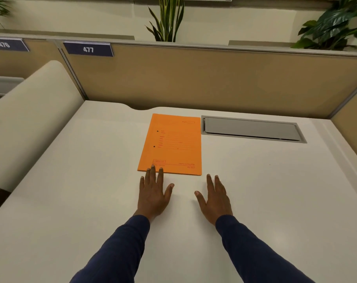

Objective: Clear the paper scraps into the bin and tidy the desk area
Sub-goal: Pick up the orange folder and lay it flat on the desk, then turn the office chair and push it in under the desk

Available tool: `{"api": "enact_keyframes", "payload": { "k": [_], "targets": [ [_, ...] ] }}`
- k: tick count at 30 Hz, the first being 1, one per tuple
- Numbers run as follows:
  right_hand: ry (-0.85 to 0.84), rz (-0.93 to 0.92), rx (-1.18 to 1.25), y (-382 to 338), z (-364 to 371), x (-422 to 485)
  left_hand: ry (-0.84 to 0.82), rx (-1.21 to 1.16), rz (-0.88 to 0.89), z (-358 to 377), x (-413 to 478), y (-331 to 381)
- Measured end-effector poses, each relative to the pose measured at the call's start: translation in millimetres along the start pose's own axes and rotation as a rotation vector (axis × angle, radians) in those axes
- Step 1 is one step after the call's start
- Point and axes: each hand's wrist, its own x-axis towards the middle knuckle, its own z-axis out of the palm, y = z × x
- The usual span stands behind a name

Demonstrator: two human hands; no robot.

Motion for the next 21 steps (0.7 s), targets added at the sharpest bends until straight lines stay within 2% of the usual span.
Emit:
{"api": "enact_keyframes", "payload": {
  "k": [11,21],
  "targets": [
    [-0.02,-0.053,0.008,10,2,-94,-0.035,0.02,-0.036,16,-111,26],
    [0.013,-0.194,-0.047,62,2,-224,-0.031,0.078,-0.09,31,-265,90]
  ]
}}
